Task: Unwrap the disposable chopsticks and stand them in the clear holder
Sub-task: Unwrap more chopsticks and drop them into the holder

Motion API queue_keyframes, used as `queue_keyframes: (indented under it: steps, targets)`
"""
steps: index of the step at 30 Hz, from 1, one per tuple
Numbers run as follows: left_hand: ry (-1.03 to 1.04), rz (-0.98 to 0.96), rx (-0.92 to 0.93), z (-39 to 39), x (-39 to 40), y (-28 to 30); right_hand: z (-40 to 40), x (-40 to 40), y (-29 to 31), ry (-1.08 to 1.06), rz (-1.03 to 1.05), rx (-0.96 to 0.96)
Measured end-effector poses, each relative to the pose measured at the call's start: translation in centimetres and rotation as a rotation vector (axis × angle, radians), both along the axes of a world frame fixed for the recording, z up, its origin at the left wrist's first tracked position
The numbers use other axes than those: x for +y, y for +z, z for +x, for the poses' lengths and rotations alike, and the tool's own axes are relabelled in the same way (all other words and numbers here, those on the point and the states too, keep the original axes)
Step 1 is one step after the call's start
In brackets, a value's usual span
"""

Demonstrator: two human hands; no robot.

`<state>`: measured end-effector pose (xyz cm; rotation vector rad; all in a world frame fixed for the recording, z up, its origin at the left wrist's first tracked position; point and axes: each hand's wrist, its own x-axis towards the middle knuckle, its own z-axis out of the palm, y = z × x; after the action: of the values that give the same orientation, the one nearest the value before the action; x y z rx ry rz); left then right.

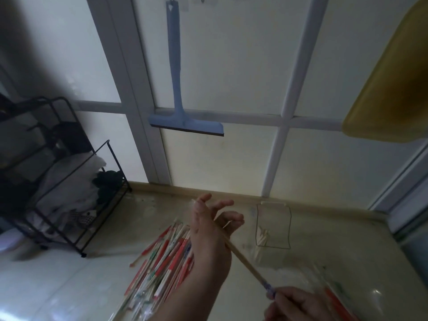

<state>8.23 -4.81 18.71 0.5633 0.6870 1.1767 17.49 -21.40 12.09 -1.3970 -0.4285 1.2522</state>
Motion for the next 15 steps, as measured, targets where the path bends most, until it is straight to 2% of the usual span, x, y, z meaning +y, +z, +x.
queue_keyframes:
  steps: [5,15]
  targets:
    - [-0.022,0.016,0.055,0.4,-1.0,-0.1,0.0,-0.1,0.1,0.063,-0.006,-0.01]
    - [-0.186,0.063,0.054,0.5,-1.8,-1.3,-0.6,0.4,-1.0,-0.036,0.003,-0.048]
